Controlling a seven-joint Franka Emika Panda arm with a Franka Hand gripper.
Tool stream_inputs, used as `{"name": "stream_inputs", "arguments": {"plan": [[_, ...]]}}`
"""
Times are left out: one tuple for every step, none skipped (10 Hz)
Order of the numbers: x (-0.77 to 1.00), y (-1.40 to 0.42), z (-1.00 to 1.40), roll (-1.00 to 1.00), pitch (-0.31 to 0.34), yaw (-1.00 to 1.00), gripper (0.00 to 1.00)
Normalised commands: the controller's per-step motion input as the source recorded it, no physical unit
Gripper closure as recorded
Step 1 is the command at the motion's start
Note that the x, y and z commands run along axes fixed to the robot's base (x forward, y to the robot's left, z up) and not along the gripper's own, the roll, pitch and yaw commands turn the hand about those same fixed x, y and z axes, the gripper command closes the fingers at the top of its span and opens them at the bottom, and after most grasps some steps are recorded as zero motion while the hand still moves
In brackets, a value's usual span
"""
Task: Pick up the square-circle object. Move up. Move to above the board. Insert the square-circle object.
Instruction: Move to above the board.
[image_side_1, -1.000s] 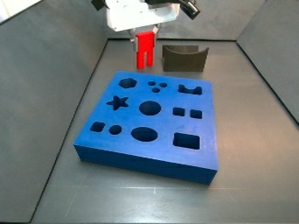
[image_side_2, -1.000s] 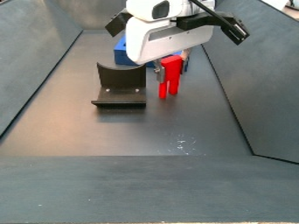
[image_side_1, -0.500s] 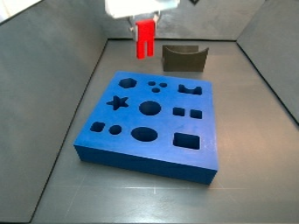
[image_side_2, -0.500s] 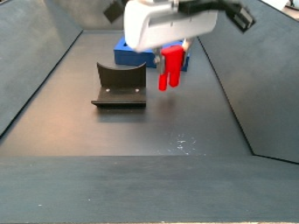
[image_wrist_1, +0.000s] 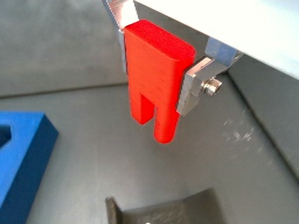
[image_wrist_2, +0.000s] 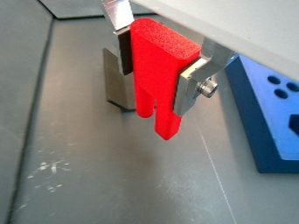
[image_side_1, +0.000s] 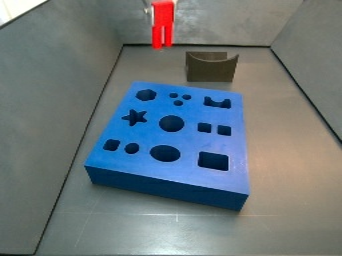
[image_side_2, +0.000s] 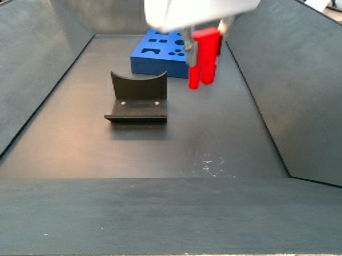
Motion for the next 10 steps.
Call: {"name": "stream_inputs", "arguments": {"plan": [[-0.13, 0.25, 1.0, -0.04, 0.069, 0.02, 1.0], [-0.12, 0.23, 1.0, -0.03, 0.059, 0.0, 1.0], [-0.11, 0.22, 1.0, -0.03, 0.058, 0.0, 1.0], [-0.1, 0.2, 1.0, -0.02, 0.064, -0.01, 1.0], [-0.09, 0.19, 1.0, -0.01, 0.071, -0.01, 1.0], [-0.07, 0.17, 1.0, 0.0, 0.081, -0.01, 1.0], [-0.05, 0.15, 0.97, 0.0, 0.089, -0.02, 1.0], [-0.03, 0.11, 0.8, 0.0, 0.089, -0.02, 1.0], [-0.02, 0.08, 0.69, 0.0, 0.088, -0.02, 1.0], [0.0, 0.05, 0.45, 0.01, 0.091, -0.02, 1.0]]}}
